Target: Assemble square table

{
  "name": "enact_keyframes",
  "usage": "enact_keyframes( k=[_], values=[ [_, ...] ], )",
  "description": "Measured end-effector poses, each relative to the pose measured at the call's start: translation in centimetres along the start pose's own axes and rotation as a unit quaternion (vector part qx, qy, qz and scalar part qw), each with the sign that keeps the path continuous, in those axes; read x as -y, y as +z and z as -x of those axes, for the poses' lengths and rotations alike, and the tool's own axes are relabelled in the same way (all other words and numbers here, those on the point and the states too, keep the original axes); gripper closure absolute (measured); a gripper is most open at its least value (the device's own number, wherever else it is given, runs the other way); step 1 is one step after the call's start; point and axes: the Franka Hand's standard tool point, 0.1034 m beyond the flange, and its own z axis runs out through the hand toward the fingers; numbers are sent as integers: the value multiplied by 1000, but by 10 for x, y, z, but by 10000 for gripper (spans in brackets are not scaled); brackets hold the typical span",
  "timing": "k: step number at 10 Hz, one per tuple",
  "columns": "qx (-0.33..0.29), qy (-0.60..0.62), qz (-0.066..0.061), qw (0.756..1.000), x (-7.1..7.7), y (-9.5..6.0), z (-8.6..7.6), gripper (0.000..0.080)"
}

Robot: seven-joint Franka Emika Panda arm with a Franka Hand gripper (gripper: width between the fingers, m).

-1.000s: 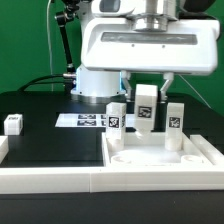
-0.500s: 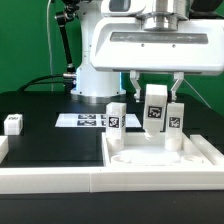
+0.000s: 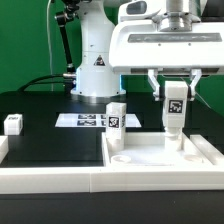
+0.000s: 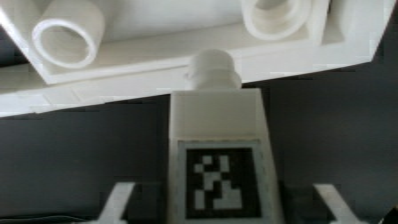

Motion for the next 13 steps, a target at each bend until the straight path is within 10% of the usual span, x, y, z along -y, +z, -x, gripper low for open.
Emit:
enact_keyframes(
  k=[13],
  values=[
    [11,-39,-1,999,35,25,21,509]
  ],
)
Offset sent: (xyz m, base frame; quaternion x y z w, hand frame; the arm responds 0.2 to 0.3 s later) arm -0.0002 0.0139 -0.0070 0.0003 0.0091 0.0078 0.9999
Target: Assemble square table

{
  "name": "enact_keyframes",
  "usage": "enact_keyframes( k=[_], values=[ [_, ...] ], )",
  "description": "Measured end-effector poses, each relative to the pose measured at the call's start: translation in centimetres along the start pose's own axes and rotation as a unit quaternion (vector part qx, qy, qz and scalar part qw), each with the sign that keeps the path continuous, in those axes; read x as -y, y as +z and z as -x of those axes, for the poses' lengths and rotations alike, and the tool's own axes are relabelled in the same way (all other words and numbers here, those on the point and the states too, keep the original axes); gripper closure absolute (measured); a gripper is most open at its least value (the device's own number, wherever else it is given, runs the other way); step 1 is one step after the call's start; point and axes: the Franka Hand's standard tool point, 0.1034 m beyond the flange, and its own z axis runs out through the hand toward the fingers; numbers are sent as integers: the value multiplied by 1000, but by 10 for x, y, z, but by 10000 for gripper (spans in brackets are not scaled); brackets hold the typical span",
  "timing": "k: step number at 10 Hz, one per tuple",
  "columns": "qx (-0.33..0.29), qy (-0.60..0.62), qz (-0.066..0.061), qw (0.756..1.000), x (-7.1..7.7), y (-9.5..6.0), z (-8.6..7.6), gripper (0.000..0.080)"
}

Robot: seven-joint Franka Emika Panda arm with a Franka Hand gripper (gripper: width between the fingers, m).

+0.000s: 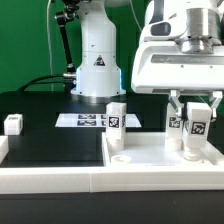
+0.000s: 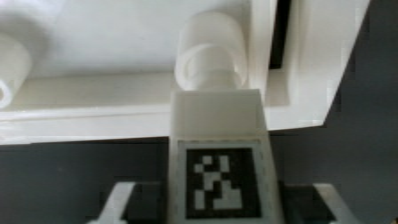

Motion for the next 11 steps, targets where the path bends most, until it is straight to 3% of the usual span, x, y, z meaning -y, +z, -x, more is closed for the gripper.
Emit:
enact_keyframes(
  k=[10,11],
  values=[
    [-14,-7,5,1000,-3,10,11,509],
    [-14,-7,5,1000,-3,10,11,393]
  ],
)
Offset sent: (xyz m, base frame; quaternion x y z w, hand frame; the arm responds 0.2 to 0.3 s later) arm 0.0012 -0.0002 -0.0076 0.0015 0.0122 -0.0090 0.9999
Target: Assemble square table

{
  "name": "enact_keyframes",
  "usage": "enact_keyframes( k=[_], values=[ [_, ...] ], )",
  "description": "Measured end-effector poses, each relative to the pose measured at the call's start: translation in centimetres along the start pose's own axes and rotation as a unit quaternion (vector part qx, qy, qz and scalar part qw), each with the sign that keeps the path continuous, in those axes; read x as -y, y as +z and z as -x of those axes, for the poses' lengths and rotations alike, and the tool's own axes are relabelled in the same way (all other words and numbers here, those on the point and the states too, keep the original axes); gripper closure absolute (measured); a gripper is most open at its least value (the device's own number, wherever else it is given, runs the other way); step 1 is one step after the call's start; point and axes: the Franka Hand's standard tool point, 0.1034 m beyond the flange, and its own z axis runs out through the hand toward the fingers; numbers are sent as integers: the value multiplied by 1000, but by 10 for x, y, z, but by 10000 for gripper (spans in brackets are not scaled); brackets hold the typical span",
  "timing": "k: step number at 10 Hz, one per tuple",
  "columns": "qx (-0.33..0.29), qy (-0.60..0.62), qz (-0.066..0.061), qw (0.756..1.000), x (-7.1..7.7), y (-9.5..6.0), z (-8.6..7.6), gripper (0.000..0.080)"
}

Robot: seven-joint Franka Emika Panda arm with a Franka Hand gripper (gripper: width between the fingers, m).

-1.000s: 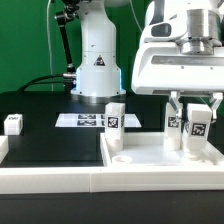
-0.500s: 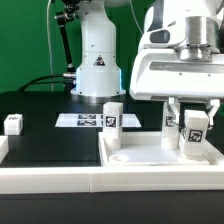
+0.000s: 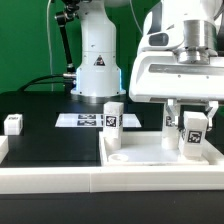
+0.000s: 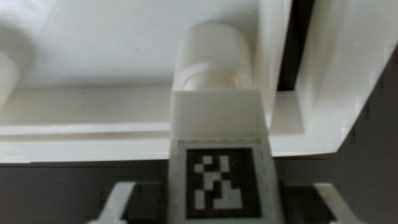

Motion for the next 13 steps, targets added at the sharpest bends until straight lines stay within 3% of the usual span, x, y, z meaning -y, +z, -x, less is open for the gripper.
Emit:
enact_keyframes(
  k=[1,3,13],
  values=[
    [0,0,0,1000,0,0,0,393],
    [0,-1,0,1000,0,0,0,167],
    [10,-7,-3,1000,-1,-7,-10,151]
  ],
)
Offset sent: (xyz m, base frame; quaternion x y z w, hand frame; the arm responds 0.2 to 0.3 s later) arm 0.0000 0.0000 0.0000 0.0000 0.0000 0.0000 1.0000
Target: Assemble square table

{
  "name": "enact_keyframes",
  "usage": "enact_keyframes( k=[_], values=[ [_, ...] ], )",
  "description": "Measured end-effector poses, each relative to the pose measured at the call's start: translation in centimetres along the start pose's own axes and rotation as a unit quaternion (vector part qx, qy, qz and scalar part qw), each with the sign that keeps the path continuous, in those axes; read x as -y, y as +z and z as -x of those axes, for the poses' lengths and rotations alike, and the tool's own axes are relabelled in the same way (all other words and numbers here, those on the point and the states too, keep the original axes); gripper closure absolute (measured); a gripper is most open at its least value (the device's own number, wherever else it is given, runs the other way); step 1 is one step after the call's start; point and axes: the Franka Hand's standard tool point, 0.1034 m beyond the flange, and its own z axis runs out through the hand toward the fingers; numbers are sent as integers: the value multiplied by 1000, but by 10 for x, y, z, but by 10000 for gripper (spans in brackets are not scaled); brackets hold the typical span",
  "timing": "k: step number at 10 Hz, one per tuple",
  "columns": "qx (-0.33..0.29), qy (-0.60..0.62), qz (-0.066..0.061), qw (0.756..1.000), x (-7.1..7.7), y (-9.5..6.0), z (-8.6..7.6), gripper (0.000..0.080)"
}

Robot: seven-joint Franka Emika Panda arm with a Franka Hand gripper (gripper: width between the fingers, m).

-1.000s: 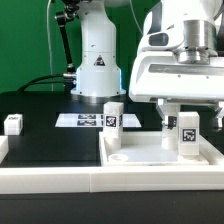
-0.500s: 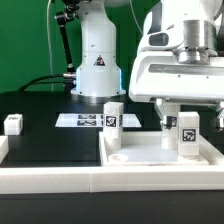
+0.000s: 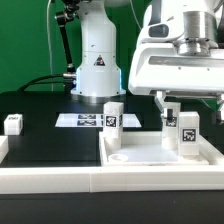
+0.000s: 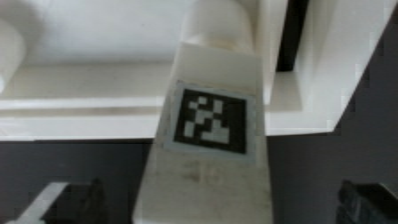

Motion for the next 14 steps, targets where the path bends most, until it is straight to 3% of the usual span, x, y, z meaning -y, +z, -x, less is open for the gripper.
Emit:
enact_keyframes(
  k=[2,8,11,13,14],
  values=[
    [13,-1,1,1000,-1,2,2,151],
    [212,29,5,977,-15,-1,0,151],
    [221,29,5,975,-18,-1,-1,151],
    [220,30,-4,975,-28,0,-5,151],
    [220,51,-15,974,-33,-1,-7,151]
  ],
)
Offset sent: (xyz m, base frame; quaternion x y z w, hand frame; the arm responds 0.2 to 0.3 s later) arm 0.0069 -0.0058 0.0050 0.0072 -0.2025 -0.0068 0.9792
